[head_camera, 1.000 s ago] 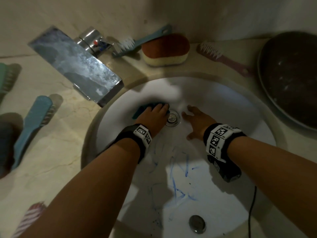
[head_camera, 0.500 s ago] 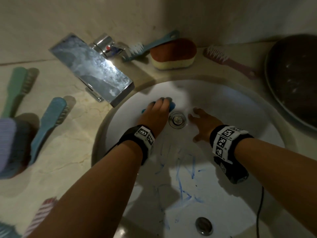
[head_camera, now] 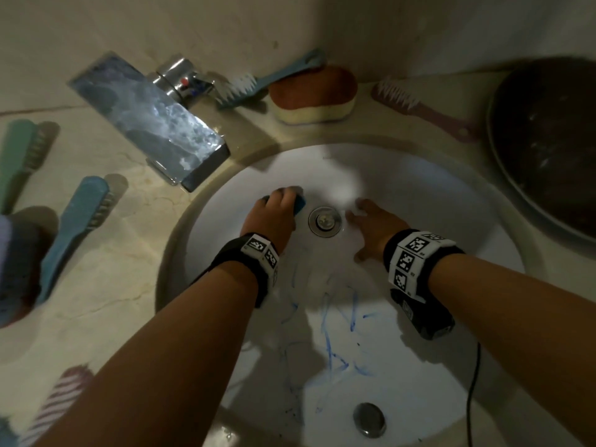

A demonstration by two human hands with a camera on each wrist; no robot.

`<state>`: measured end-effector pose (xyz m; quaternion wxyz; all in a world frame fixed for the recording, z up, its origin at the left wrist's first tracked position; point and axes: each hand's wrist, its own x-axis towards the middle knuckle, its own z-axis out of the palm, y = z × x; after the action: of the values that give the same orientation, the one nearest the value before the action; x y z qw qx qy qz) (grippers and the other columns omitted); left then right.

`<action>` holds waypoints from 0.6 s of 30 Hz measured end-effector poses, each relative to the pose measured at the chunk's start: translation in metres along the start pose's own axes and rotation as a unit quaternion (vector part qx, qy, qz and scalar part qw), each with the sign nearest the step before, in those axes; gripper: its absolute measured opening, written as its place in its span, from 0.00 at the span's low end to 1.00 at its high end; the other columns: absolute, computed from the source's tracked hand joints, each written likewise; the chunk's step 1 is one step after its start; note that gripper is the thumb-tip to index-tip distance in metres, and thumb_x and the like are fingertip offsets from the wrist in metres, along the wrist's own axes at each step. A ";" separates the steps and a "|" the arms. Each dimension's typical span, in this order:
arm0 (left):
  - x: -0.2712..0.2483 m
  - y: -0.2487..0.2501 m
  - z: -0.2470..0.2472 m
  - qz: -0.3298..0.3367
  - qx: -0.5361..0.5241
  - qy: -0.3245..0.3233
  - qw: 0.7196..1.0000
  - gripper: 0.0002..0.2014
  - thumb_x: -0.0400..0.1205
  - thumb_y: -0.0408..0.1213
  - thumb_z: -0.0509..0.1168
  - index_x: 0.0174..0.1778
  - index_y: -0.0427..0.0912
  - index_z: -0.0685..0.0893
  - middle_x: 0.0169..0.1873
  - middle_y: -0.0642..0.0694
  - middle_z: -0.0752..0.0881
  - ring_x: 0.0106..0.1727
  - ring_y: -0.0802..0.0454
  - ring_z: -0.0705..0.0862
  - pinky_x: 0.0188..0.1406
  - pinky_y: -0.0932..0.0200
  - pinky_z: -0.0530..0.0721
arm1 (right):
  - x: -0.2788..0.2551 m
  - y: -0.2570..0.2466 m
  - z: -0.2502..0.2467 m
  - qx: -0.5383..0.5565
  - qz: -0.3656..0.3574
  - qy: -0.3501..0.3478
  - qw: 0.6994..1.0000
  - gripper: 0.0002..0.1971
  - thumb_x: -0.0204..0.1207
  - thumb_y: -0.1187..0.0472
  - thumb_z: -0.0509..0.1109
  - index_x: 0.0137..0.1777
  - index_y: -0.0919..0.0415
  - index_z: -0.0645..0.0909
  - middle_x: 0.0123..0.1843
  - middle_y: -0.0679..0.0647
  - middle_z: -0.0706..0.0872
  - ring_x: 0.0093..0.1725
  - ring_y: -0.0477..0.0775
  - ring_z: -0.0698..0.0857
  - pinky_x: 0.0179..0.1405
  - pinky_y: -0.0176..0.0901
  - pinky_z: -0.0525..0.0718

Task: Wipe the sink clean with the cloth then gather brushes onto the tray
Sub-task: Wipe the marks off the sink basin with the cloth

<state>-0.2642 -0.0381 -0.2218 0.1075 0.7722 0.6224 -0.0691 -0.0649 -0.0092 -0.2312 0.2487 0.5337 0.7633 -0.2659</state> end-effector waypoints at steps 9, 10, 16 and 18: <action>-0.011 0.021 0.008 -0.018 -0.064 -0.203 0.977 0.28 0.87 0.40 0.56 0.82 0.41 0.56 0.80 0.37 0.56 0.78 0.37 0.62 0.78 0.46 0.65 | 0.002 0.000 0.002 -0.024 0.004 -0.024 0.999 0.51 0.70 0.51 0.76 0.84 0.53 0.44 0.85 0.56 0.38 0.85 0.58 0.43 0.83 0.52 0.55; -0.016 0.022 0.006 -0.011 -0.066 -0.221 0.973 0.29 0.87 0.40 0.56 0.83 0.42 0.55 0.81 0.38 0.55 0.80 0.38 0.61 0.79 0.48 0.62 | 0.001 -0.001 0.000 -0.027 0.005 -0.035 0.999 0.51 0.70 0.51 0.76 0.84 0.54 0.44 0.85 0.56 0.38 0.85 0.58 0.43 0.83 0.51 0.54; -0.027 0.023 0.004 -0.024 -0.135 -0.272 0.953 0.28 0.85 0.38 0.61 0.81 0.43 0.62 0.80 0.41 0.62 0.79 0.43 0.64 0.78 0.59 0.59 | -0.005 -0.016 -0.019 0.021 -0.030 0.017 0.999 0.30 0.75 0.58 0.71 0.77 0.55 0.67 0.79 0.57 0.64 0.76 0.60 0.67 0.75 0.50 0.70; -0.026 0.023 0.003 -0.029 -0.161 -0.271 0.949 0.27 0.84 0.39 0.62 0.80 0.44 0.64 0.79 0.42 0.64 0.78 0.44 0.66 0.76 0.60 0.62 | -0.005 -0.032 -0.024 0.070 -0.080 0.061 0.992 0.21 0.76 0.63 0.68 0.70 0.54 0.76 0.70 0.56 0.74 0.69 0.59 0.74 0.68 0.47 0.75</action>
<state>-0.2473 -0.0681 -0.2168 0.3927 0.6785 0.5949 -0.1776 -0.0962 -0.0062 -0.2059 0.1415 0.5024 0.7967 -0.3046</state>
